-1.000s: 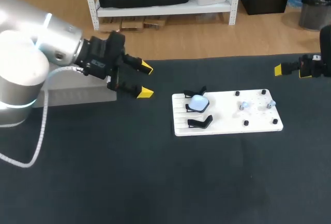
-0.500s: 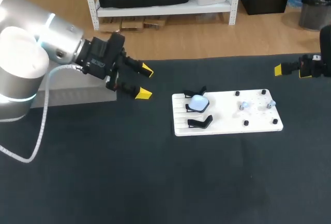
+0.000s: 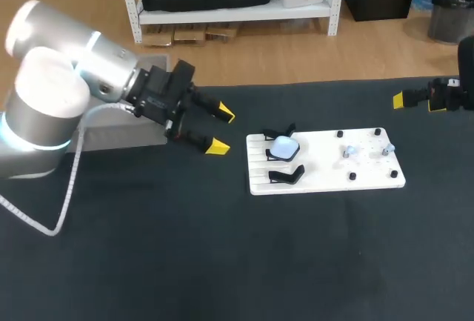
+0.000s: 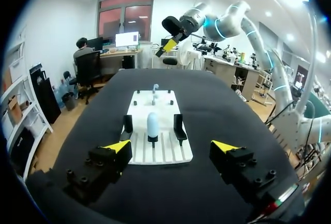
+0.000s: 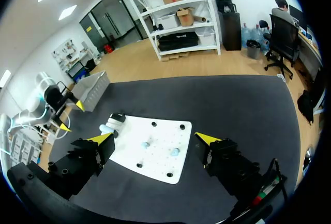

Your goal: Pick up each earbud case from the left stands, insert the matching earbuds, close the lid, and place the case in the box.

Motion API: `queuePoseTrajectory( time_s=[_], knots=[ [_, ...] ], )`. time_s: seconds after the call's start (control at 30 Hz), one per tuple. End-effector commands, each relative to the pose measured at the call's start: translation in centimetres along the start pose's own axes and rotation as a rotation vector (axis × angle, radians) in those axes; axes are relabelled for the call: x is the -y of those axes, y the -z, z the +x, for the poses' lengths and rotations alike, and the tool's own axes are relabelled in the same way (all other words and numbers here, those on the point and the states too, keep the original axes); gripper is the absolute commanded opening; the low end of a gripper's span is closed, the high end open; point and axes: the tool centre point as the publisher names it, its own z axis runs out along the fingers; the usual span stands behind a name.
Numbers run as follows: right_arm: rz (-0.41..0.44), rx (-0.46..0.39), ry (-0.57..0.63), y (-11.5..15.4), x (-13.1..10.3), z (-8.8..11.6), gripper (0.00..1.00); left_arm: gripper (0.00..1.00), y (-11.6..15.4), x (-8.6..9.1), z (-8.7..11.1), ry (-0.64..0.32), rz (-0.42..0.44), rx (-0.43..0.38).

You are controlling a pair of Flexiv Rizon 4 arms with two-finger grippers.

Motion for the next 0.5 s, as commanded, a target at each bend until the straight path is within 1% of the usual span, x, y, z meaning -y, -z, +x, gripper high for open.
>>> queuePoseTrajectory(
  time_s=[0.03,0.2,0.5],
  knots=[
    [-0.004,-0.001,0.001,0.0,0.1,0.0,1.0,1.0,-1.9,-1.9,0.2,0.007,0.046,-0.01],
    [-0.004,-0.001,0.001,0.0,0.1,0.0,1.0,1.0,-3.6,-2.5,0.5,0.007,0.066,-0.009],
    [-0.004,-0.001,0.001,0.0,0.1,0.0,1.0,1.0,-5.1,-3.0,0.9,0.01,0.109,0.033]
  ],
)
